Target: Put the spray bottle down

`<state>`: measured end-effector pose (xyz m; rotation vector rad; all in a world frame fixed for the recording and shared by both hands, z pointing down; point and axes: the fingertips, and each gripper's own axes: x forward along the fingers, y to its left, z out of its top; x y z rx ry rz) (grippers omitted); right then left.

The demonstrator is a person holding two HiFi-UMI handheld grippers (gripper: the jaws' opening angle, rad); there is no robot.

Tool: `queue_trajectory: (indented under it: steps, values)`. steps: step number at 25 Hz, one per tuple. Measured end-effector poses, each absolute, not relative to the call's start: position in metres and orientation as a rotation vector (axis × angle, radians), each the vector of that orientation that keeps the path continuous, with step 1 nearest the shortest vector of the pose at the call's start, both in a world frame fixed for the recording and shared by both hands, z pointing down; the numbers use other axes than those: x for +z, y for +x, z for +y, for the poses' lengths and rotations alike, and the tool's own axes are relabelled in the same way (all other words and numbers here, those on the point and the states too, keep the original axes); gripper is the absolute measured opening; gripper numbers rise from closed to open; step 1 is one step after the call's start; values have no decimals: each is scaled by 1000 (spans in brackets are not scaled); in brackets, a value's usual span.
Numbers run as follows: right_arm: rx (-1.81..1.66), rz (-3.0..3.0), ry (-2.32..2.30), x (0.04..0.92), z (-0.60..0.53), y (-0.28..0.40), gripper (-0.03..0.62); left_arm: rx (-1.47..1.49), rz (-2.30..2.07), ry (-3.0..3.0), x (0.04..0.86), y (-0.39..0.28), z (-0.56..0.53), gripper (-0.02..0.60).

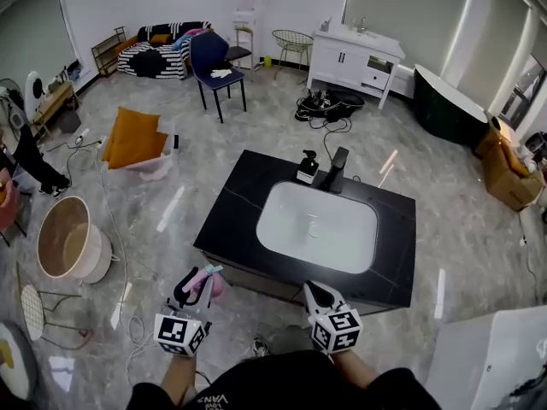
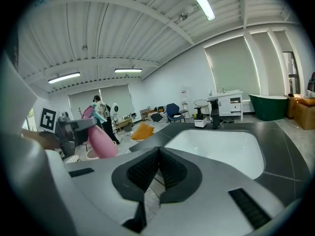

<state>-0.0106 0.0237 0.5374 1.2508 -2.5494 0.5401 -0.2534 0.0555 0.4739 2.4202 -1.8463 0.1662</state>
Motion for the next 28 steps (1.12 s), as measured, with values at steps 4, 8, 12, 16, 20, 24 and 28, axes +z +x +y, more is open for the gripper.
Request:
queue_trajectory:
  steps: [4,8,12,16,20,24,28]
  values:
    - [571,-2527,1282,545,9,-12,0,143,-1831,2457,474,-258,21,143]
    - [575,-2526,1277,550,-14,-14,0,137,-1834,2497,470,-259,-18,143]
    - [571,-2527,1264,552,-46,-13,0,156,-1837,2527,469,-257,-62,143]
    - [580,-2528,1267,553,-77,-8,0,192,-1847,2544,474,-253,-108,143]
    - [582,-2526,1273,554,-106,-2,0,196,-1834,2557,484,-247,-152,143]
    - [590,-2518,1282,555,-128,5,0,186,-1810,2554,493,-240,-198,143]
    - [604,-2495,1302,559,-145,15,0,189,-1776,2566,499,-231,-242,143]
